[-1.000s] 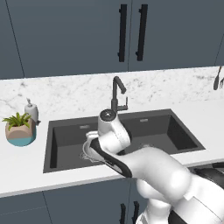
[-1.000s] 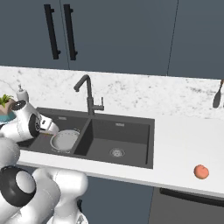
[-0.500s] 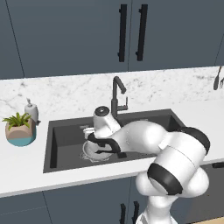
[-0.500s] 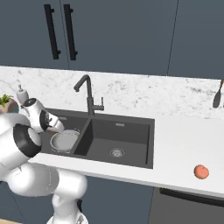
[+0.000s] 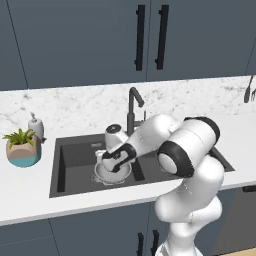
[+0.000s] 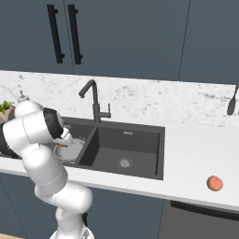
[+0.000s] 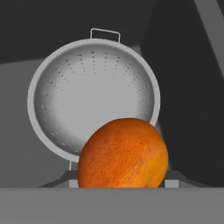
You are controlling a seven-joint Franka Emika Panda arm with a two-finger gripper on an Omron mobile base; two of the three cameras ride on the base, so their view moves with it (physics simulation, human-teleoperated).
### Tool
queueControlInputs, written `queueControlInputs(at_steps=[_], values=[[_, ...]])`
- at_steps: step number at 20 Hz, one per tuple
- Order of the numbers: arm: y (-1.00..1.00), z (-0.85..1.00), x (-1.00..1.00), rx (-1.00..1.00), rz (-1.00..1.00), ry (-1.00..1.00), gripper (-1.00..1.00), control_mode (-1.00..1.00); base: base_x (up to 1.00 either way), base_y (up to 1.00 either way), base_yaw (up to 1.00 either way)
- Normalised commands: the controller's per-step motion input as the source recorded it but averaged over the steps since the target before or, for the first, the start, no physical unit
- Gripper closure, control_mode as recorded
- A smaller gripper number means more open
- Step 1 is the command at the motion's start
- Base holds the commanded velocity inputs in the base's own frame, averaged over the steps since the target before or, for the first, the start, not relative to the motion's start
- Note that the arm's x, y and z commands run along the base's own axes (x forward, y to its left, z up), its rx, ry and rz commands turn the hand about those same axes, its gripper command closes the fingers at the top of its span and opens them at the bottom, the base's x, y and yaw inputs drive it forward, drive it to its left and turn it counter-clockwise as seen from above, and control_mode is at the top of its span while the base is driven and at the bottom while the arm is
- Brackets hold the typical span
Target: Put the colander in the sink, put the tangerine, peach in the colander, and turn on the sink faucet and pour water over the colander.
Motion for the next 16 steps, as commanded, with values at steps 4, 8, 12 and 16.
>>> queueControlInputs(at_steps=[4, 8, 12, 16], values=[[0.0, -0.56, 0.19, 0.0, -0.03, 0.1, 1.0, -1.0, 0.0, 0.0, 0.0], [0.0, -0.47, 0.16, 0.0, -0.03, 0.07, 1.0, -1.0, 0.0, 0.0, 0.0], [0.0, -0.32, 0.12, 0.0, -0.02, 0.03, 1.0, -1.0, 0.0, 0.0, 0.0], [0.02, -0.26, 0.08, 0.0, -0.02, 0.01, 1.0, -1.0, 0.0, 0.0, 0.0]])
